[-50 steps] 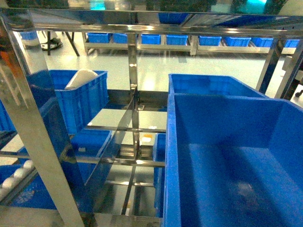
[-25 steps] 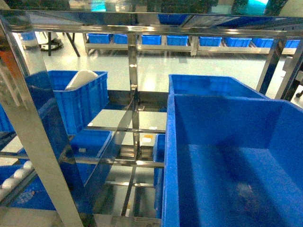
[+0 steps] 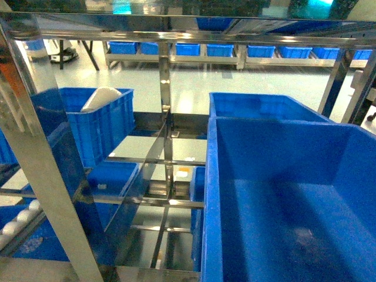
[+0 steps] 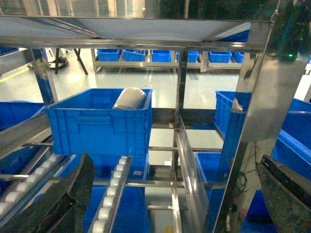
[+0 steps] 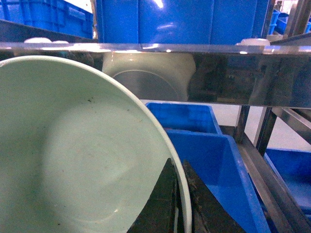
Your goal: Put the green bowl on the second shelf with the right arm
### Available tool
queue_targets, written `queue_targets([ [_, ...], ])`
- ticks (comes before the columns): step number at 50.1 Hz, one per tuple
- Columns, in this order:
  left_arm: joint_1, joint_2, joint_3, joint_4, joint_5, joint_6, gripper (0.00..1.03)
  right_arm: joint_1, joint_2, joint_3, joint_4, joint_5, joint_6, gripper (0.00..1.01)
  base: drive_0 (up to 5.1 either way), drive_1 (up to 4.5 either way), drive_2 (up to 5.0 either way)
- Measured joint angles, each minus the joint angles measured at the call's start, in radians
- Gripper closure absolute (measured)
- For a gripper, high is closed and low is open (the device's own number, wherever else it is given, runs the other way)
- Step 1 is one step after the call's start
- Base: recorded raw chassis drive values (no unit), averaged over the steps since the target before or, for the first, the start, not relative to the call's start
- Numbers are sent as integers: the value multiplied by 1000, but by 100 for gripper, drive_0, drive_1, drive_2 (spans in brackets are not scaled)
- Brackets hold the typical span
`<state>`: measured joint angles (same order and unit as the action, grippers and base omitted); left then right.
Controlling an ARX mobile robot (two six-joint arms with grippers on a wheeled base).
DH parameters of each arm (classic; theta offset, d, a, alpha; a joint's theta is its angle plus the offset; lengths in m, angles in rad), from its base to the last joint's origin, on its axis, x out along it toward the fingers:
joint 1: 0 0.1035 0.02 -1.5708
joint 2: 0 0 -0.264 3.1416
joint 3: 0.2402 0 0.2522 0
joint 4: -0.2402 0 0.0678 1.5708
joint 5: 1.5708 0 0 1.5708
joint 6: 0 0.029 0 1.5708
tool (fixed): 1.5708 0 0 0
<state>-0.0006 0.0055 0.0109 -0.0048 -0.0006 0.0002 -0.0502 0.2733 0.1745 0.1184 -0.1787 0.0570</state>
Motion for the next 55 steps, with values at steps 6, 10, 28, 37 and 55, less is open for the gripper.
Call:
queue_targets([
  [6,0,0,0,0,0,0,5,3,47,-22,15,-12,-31,99,0,0,0],
  [10,0,0,0,0,0,0,5,2,86,-51,36,-27,-51,99,0,0,0],
  [28,0,0,0,0,0,0,5,3,521,-143,425,-61,-123,99,0,0,0],
  [37,0,0,0,0,0,0,5,4,912,-105,739,-68,-163,99,0,0,0],
  [55,0,0,0,0,0,0,5,32,1463,159,845,-82,-239,99,0,0,0],
])
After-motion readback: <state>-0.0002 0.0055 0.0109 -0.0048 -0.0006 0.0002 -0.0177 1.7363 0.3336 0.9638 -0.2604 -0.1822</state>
